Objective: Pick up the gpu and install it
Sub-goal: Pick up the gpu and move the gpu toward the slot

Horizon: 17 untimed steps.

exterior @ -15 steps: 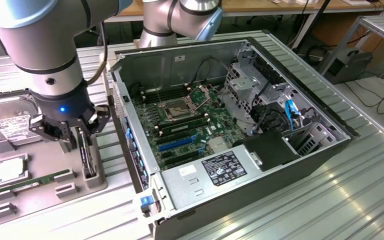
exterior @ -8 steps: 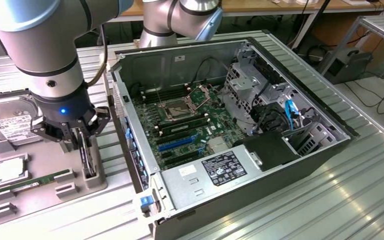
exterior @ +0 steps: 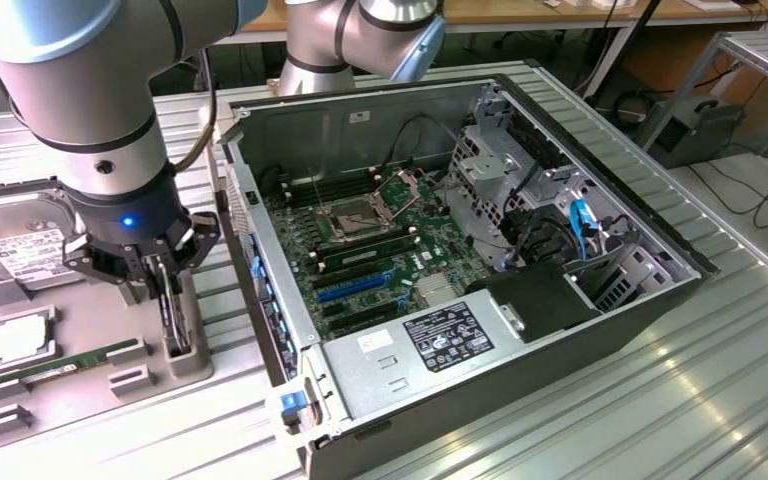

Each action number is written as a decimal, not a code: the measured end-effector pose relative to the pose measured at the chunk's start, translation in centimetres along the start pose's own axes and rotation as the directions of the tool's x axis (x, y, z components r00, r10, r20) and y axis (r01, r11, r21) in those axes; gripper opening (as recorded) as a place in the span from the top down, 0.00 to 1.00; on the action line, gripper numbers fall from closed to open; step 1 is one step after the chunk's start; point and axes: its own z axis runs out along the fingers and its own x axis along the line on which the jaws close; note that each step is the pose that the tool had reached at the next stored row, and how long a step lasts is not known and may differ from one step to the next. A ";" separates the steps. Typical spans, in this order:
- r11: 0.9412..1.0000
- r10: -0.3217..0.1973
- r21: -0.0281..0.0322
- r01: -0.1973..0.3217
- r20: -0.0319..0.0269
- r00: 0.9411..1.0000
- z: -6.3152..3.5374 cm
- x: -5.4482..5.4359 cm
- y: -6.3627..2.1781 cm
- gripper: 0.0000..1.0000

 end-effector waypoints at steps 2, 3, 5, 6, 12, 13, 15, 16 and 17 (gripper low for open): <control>1.000 -0.017 0.000 0.017 -0.001 1.000 0.00 0.0 0.00 0.74; 1.000 -0.024 0.000 0.024 -0.001 1.000 0.00 0.0 0.00 0.74; 1.000 -0.029 0.000 0.029 -0.001 1.000 0.00 0.0 0.00 0.74; 1.000 -0.029 0.000 0.029 -0.001 1.000 0.00 0.0 0.00 0.74; 1.000 -0.029 0.000 0.029 -0.001 1.000 -0.10 0.0 0.00 0.74; 1.000 -0.030 0.000 0.030 -0.001 1.000 -0.19 0.0 0.00 0.74; 1.000 -0.032 0.000 0.032 -0.001 0.999 -0.50 0.0 0.02 0.74; 0.999 -0.033 -0.001 0.033 -0.001 0.999 -0.68 0.0 0.02 0.74; 0.999 -0.034 -0.001 0.034 -0.001 0.999 -0.89 0.0 0.03 0.74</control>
